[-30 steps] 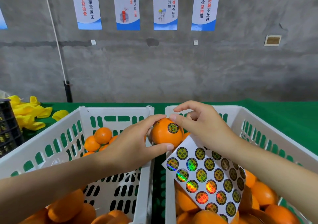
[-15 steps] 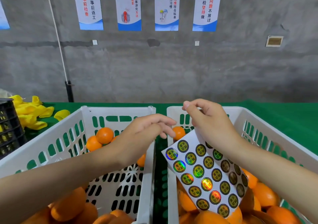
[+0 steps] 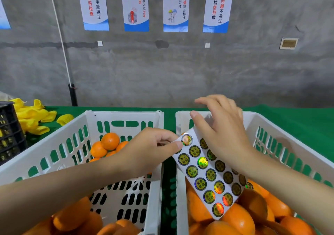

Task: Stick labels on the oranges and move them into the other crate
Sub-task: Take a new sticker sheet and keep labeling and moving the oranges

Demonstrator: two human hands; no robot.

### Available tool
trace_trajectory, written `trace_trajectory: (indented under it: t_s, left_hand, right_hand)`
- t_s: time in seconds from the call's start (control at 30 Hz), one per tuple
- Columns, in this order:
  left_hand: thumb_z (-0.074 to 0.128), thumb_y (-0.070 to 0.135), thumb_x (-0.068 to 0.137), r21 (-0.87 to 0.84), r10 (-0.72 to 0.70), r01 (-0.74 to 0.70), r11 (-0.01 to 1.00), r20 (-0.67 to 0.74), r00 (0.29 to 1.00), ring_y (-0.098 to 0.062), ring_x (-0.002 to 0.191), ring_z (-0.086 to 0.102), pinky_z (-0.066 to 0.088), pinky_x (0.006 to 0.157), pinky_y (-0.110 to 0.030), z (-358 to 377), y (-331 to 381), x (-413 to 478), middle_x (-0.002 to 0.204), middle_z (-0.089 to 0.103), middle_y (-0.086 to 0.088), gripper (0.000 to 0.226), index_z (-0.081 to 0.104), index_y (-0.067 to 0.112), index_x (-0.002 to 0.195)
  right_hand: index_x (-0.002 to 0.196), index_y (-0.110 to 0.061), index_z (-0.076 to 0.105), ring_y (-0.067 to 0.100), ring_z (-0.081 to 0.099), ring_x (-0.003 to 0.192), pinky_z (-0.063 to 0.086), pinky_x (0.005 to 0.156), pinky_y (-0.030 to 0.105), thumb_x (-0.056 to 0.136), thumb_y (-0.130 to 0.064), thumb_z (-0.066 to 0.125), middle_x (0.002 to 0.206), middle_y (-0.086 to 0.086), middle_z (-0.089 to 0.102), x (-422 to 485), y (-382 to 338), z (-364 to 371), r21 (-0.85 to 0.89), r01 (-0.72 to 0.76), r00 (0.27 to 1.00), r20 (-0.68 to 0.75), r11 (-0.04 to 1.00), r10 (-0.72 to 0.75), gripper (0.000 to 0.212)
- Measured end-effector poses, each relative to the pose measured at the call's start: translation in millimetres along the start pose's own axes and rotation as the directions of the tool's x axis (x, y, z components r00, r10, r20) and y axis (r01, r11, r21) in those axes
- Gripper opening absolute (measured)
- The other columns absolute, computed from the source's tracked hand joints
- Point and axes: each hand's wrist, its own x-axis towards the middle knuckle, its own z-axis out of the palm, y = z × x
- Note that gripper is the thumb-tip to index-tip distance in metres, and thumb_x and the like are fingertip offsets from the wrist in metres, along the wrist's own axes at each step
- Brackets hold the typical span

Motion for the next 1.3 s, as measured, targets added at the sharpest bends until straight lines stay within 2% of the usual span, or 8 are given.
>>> trace_trajectory:
  t_s: [0.07, 0.17, 0.33, 0.47, 0.87, 1.1, 1.2, 1.3]
  left_hand:
    - [0.056, 0.021, 0.102, -0.010, -0.017, 0.016, 1.000, -0.028, 0.999, -0.004, 0.085, 0.073, 0.054, 0.073, -0.014, -2, -1, 1, 0.090, 0.078, 0.011, 0.022, 0.077, 0.023, 0.095]
    - [0.052, 0.020, 0.104, -0.051, -0.041, 0.038, 0.998, -0.065, 0.997, -0.005, 0.083, 0.073, 0.056, 0.072, -0.017, -2, -1, 0, 0.089, 0.078, 0.009, 0.028, 0.076, 0.029, 0.092]
    - [0.049, 0.021, 0.105, -0.088, -0.088, 0.076, 0.993, -0.137, 0.987, -0.015, 0.093, 0.073, 0.057, 0.091, -0.047, 0, -4, 2, 0.095, 0.078, 0.004, 0.025, 0.073, 0.027, 0.101]
    - [0.049, 0.019, 0.105, -0.064, -0.078, 0.068, 0.996, -0.158, 0.984, -0.011, 0.090, 0.074, 0.059, 0.089, -0.045, -2, -3, 1, 0.093, 0.077, 0.007, 0.026, 0.072, 0.029, 0.100]
    - [0.045, 0.023, 0.106, 0.091, 0.001, 0.012, 0.996, -0.143, 0.990, -0.013, 0.091, 0.071, 0.059, 0.082, -0.047, -3, -2, -1, 0.096, 0.075, 0.007, 0.026, 0.068, 0.035, 0.106]
    - [0.043, 0.027, 0.107, 0.083, -0.001, 0.010, 0.997, -0.103, 0.995, -0.034, 0.090, 0.068, 0.055, 0.084, -0.056, -4, -4, -2, 0.091, 0.074, -0.009, 0.024, 0.067, 0.032, 0.109]
    - [0.044, 0.023, 0.107, 0.034, 0.000, 0.004, 0.999, -0.105, 0.994, -0.011, 0.092, 0.072, 0.058, 0.082, -0.033, -3, -4, -1, 0.095, 0.077, 0.007, 0.025, 0.067, 0.032, 0.114]
    - [0.045, 0.018, 0.107, -0.058, -0.056, 0.051, 0.997, -0.103, 0.993, -0.014, 0.097, 0.073, 0.057, 0.091, -0.039, -2, -5, 3, 0.099, 0.078, 0.005, 0.027, 0.068, 0.029, 0.114]
  right_hand:
    - [0.123, -0.026, 0.061, 0.011, 0.035, 0.123, 0.020, 0.096, 0.025, 0.096, -0.042, 0.049, 0.123, -0.008, 0.052, 0, -3, -3, -0.039, 0.061, 0.997, -0.048, 0.997, -0.063, 0.033]
    - [0.100, -0.023, 0.070, 0.015, 0.045, 0.110, 0.025, 0.089, 0.026, 0.094, -0.038, 0.059, 0.106, -0.007, 0.059, 0, -6, -5, -0.041, 0.177, 0.984, -0.023, 0.983, -0.178, 0.020]
    - [0.102, -0.022, 0.075, 0.016, 0.052, 0.096, 0.041, 0.084, 0.034, 0.089, -0.048, 0.054, 0.097, -0.008, 0.063, -5, -8, -2, -0.039, 0.192, 0.965, 0.190, 0.981, -0.181, 0.035]
    - [0.113, -0.026, 0.071, 0.012, 0.053, 0.098, 0.043, 0.085, 0.030, 0.086, -0.053, 0.055, 0.104, -0.010, 0.062, -5, -11, -3, 0.026, 0.141, 0.962, 0.232, 0.990, -0.143, 0.042]
    - [0.108, -0.020, 0.076, 0.017, 0.060, 0.087, 0.053, 0.072, 0.042, 0.087, -0.026, 0.073, 0.095, -0.004, 0.064, -11, -13, -3, 0.128, 0.237, 0.964, 0.091, 0.963, -0.249, 0.023]
    - [0.096, -0.018, 0.077, 0.017, 0.062, 0.079, 0.053, 0.063, 0.042, 0.089, -0.018, 0.072, 0.094, -0.004, 0.064, -12, -9, -2, 0.138, 0.297, 0.951, 0.045, 0.945, -0.305, 0.009]
    - [0.094, -0.019, 0.073, 0.014, 0.060, 0.085, 0.052, 0.065, 0.041, 0.092, -0.020, 0.068, 0.097, -0.007, 0.062, -11, -7, 0, 0.124, 0.281, 0.954, 0.069, 0.952, -0.291, 0.006]
    - [0.094, -0.019, 0.069, 0.012, 0.054, 0.096, 0.050, 0.075, 0.038, 0.093, -0.023, 0.062, 0.102, -0.008, 0.059, -10, -7, 2, 0.121, 0.276, 0.954, 0.085, 0.953, -0.287, 0.009]
